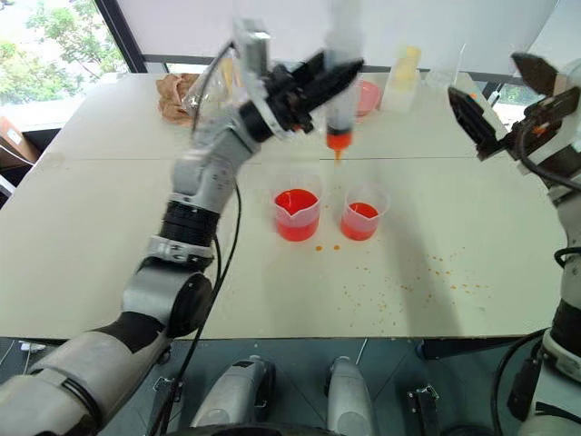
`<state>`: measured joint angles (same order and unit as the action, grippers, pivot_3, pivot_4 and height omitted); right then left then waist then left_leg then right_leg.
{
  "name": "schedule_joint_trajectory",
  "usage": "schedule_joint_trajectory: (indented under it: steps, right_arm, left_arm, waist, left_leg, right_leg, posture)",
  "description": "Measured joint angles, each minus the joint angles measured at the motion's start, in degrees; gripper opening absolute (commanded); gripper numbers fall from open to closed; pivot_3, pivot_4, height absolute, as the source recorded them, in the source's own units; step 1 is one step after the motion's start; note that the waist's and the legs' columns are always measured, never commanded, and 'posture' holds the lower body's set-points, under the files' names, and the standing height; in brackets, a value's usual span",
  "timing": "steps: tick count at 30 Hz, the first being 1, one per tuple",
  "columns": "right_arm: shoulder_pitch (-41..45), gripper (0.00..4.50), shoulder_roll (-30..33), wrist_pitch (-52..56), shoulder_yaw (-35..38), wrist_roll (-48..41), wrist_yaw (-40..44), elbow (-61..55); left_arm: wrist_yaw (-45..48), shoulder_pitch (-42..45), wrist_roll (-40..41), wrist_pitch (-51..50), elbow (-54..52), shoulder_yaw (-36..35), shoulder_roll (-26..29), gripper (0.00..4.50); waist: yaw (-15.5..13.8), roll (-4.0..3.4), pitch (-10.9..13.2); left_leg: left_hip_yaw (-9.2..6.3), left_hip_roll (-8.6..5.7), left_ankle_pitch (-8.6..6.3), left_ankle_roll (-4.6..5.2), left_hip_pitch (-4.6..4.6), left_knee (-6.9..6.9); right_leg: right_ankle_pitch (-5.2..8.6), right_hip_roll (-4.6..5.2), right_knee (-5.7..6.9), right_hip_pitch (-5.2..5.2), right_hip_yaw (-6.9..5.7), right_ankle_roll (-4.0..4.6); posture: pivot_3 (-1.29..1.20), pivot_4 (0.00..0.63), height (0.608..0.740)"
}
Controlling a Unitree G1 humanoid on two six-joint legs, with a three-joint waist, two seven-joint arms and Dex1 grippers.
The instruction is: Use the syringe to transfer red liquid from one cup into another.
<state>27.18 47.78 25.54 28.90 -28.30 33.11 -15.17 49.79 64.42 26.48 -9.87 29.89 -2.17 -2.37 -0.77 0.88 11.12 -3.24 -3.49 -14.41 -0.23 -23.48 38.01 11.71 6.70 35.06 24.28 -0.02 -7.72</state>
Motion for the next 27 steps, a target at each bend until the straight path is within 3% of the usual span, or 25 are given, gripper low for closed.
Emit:
schedule_joint_trajectory:
  steps: [5, 13, 26, 27]
  right_arm:
    - [0.5, 4.47, 2.2, -3.1, -1.9, 3.4, 0.0, 0.9]
    - [2.7, 4.47, 2.4, -2.6, -4.5, 2.5, -0.1, -2.6]
    - [3.6, 4.47, 0.0, -1.2, -9.6, 0.9, 1.2, -3.7]
    - [3.5, 4.23, 0.1, -1.2, -10.1, 1.3, 1.6, -3.7]
  left_arm:
    - [2.5, 0.2, -1.3, 3.3, 8.5, 1.3, -4.6, 1.46]
    - [4.5, 0.5, -4.7, 8.0, 12.9, 2.7, -6.7, 1.46]
    - [8.2, -2.0, -10.2, 12.6, 13.5, 5.7, -5.2, 1.46]
    - [8.4, -2.6, -10.8, 13.3, 13.6, 5.8, -5.2, 1.46]
  waist:
    - [0.3, 0.01, 0.0]
    - [0.0, 0.00, 0.0]
    - [0.0, -0.01, 0.0]
    - [0.0, -0.01, 0.0]
  left_leg:
    - [0.01, 0.07, -0.02, 0.04, 0.00, -0.01]
    - [-0.07, 0.11, -0.03, 0.05, -0.02, 0.00]
    - [-0.12, 0.15, -0.03, 0.06, -0.02, 0.00]
    - [-0.12, 0.15, -0.03, 0.06, -0.02, 0.00]
  right_leg:
    - [0.00, -0.01, 0.00, 0.04, 0.00, 0.00]
    - [0.00, 0.00, -0.04, 0.04, 0.00, 0.00]
    - [0.00, 0.00, -0.05, 0.04, 0.00, 0.00]
    - [0.00, 0.00, -0.05, 0.04, 0.00, 0.00]
  posture:
    - [0.00, 0.150, 0.740]
    - [0.00, 0.150, 0.740]
    - [0.00, 0.150, 0.740]
    - [0.00, 0.150, 0.740]
